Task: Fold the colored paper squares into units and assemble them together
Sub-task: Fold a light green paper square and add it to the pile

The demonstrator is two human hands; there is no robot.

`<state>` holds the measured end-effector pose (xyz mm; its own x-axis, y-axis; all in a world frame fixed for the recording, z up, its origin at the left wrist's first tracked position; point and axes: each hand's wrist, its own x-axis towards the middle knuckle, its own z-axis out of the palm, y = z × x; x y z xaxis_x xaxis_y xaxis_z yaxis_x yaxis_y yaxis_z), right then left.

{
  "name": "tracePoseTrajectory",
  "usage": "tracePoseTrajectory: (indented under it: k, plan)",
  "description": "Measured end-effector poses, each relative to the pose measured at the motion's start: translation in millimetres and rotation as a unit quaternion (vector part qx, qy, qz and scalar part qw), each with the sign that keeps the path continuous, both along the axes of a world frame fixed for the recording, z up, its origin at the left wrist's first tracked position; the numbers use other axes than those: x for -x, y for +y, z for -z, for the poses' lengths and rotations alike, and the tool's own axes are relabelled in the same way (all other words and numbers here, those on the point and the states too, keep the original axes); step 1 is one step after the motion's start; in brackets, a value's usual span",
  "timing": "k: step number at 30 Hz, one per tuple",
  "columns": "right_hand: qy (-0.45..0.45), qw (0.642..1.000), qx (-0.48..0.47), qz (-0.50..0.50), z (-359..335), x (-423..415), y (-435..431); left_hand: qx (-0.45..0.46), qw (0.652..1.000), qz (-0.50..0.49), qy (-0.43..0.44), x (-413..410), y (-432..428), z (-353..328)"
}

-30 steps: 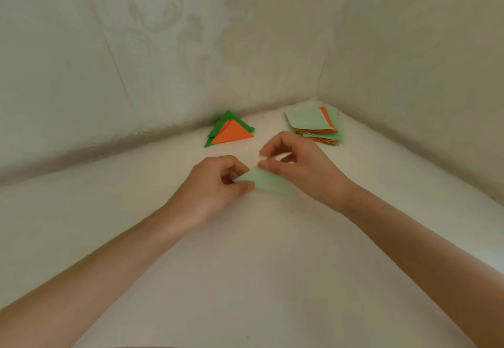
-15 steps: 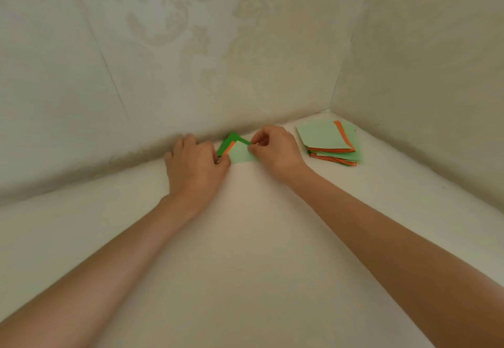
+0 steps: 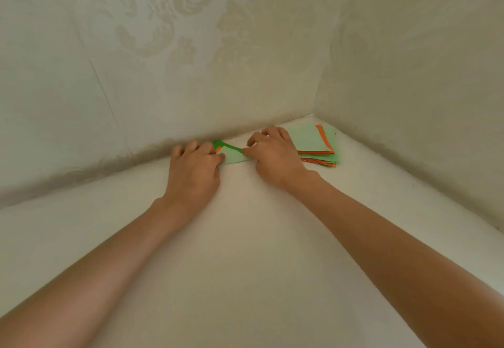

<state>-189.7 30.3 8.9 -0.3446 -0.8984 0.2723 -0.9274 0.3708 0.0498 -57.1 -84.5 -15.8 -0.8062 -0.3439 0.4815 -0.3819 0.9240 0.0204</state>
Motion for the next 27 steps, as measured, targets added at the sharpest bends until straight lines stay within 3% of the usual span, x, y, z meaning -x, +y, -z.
tracePoseTrajectory:
  k: [3,6,11,13,19,21,23,27]
  plan:
    - [-0.042,0.993,0.072,0.088,-11,32,35,-0.034,0.999,-0.016,0.014,0,3,0]
    - [-0.100,0.982,0.020,0.160,-15,50,62,-0.048,0.998,-0.038,-0.003,3,7,-5]
    - [-0.193,0.972,-0.008,0.132,-7,42,73,-0.067,0.996,-0.050,-0.027,1,12,-13]
    - [-0.170,0.978,-0.022,0.122,-5,39,72,-0.072,0.996,-0.047,-0.020,-2,14,-17]
    - [-0.153,0.968,0.145,0.137,-7,34,81,-0.041,0.996,-0.005,0.075,-17,22,-35]
    - [-0.086,0.956,0.262,0.100,-16,20,87,-0.029,0.992,0.028,0.120,-25,29,-40]
    - [-0.024,0.938,0.347,-0.005,-22,-3,98,-0.038,0.986,0.064,0.149,-34,40,-41]
    - [-0.015,0.946,0.279,-0.165,-5,-41,122,-0.105,0.977,0.145,0.113,-48,66,-30]
